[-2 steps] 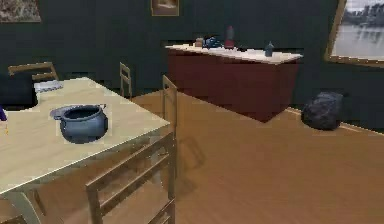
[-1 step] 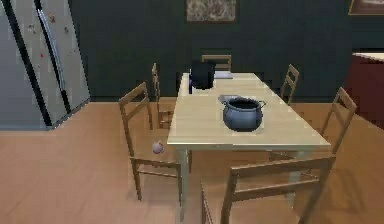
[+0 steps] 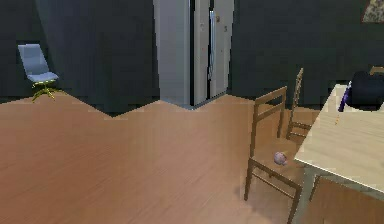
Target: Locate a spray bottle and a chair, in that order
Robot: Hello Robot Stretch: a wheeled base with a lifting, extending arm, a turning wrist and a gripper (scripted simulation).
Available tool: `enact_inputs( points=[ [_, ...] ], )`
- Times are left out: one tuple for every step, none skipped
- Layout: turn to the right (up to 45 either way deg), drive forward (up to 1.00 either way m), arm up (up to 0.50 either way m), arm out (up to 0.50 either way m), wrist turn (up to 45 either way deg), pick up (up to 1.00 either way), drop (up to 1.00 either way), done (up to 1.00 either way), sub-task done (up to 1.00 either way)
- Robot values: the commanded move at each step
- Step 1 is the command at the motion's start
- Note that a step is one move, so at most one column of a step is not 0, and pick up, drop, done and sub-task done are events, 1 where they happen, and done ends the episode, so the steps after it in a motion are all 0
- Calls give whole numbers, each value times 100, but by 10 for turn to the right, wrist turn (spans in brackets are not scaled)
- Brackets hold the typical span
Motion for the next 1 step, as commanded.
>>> enact_inputs(
  points=[
    [-30,0,0,0,0,0,0,0,0]
  ],
)
